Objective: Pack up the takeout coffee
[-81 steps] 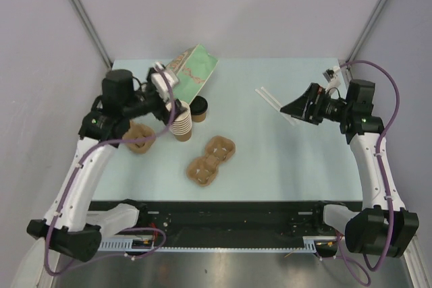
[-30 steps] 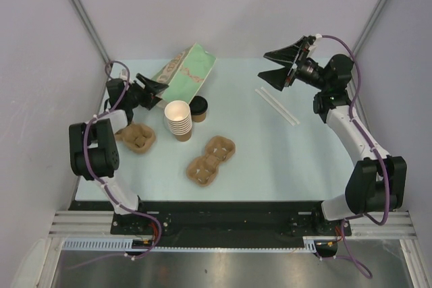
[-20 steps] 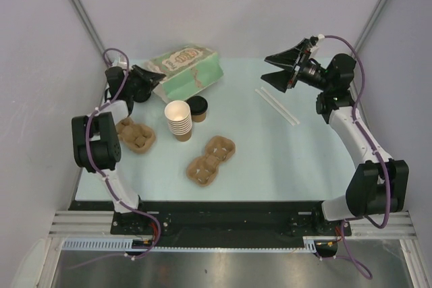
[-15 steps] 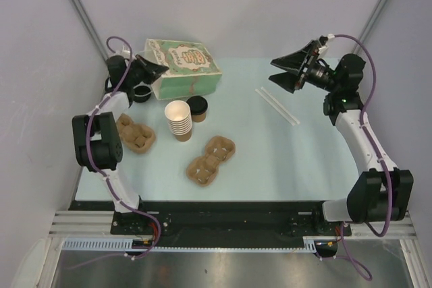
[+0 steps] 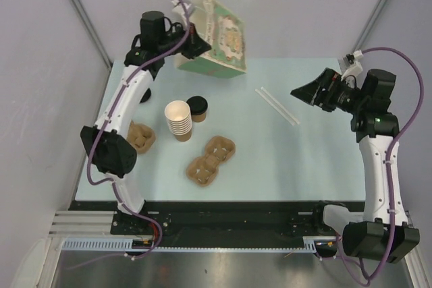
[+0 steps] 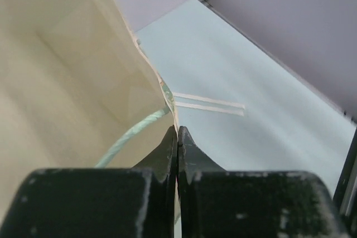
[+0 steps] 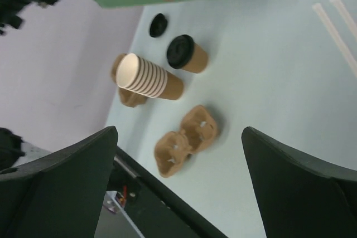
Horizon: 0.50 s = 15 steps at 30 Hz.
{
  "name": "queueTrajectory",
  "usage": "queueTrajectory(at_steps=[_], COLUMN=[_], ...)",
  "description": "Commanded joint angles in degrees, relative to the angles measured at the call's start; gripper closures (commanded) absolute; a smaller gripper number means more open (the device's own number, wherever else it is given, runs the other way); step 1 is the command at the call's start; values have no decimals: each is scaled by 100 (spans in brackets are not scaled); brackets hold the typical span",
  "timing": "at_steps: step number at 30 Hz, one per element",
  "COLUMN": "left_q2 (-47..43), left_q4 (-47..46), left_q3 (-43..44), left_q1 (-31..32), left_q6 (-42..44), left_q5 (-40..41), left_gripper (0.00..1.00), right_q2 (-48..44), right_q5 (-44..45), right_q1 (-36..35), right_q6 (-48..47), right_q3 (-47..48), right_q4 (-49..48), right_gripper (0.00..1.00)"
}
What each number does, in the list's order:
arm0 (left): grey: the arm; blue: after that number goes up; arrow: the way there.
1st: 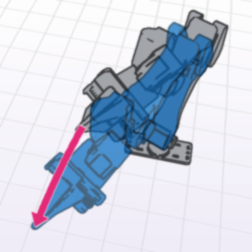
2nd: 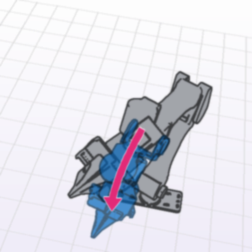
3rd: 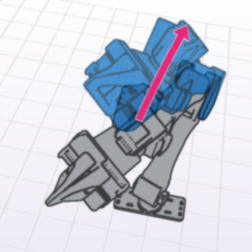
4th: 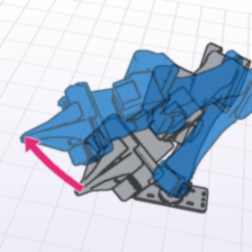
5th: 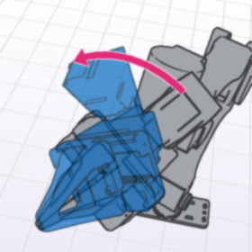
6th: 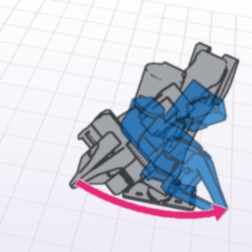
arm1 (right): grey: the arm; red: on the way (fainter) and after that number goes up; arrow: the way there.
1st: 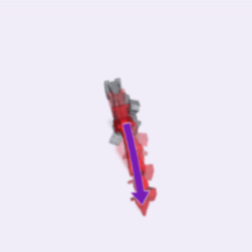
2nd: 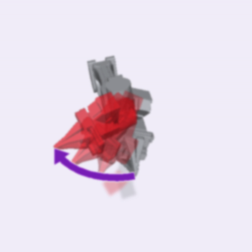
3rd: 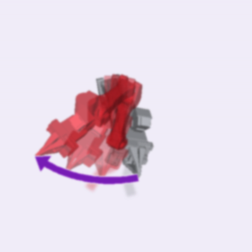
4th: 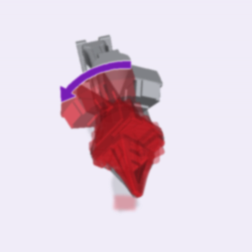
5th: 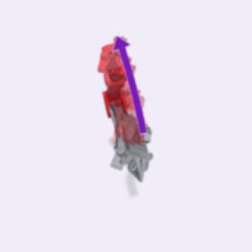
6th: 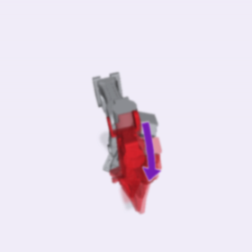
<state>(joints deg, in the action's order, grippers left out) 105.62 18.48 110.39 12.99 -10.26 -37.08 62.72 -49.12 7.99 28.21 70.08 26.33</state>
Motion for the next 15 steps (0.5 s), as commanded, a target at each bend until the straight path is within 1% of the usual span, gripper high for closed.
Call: queueTrajectory(at_steps=[1,2,3,4,5,6,7,8,9,11,12,13,14,15], left_q2=[-402,-420,-437,-472,-542,-595,-639,-683,-770,-859,-972,-1052,-1122,-1193], left_q4=[1630,2033,2211,2387,2736,2905,3072,3370,3494,3775,3838,3873,3900,3891], left_q3=[895,1088,1151,1195,1204,1187,1169,1100,1047,854,766,652,398,257], left_q1=[940,1107,1439,1608,1775,2151,2346,2531,2881,3190,3479,3612,3735,3980], left_q6=[2506,2755,2993,3500,3757,4029,4519,4742,4953,5454,5604,5919,6061,6210], left_q5=[244,306,385,568,666,806,1130,1333,1465,1886,2019,2177,2422,2547], left_gripper=[100,100,100,100,100,100,100,100,100,100,100,100,100,100], right_q2=[-304,-339,-348,-348,-339,-331,-322,-304,-261,-181,-77,-23,38,100], right_q5=[300,220,123,-104,-219,-334,-596,-729,-861,-1134,-1178,-1292,-1345,-1398], right_q1=[508,676,834,992,1394,1581,1818,2212,2442,2803,3127,3260,3401,3602], right_q6=[-1616,-1817,-1897,-1985,-2160,-2214,-2301,-2380,-2555,-2811,-3195,-3373,-3601,-3812], right_q3=[444,488,576,620,681,743,874,962,1050,1445,1647,1832,2225,2420], right_q4=[1506,1724,1822,1928,2103,2192,2280,2489,2604,3033,3219,3412,3806,4027], right_gripper=[0,0,0,0,0,0,0,0,0,0,0,0,0,0])
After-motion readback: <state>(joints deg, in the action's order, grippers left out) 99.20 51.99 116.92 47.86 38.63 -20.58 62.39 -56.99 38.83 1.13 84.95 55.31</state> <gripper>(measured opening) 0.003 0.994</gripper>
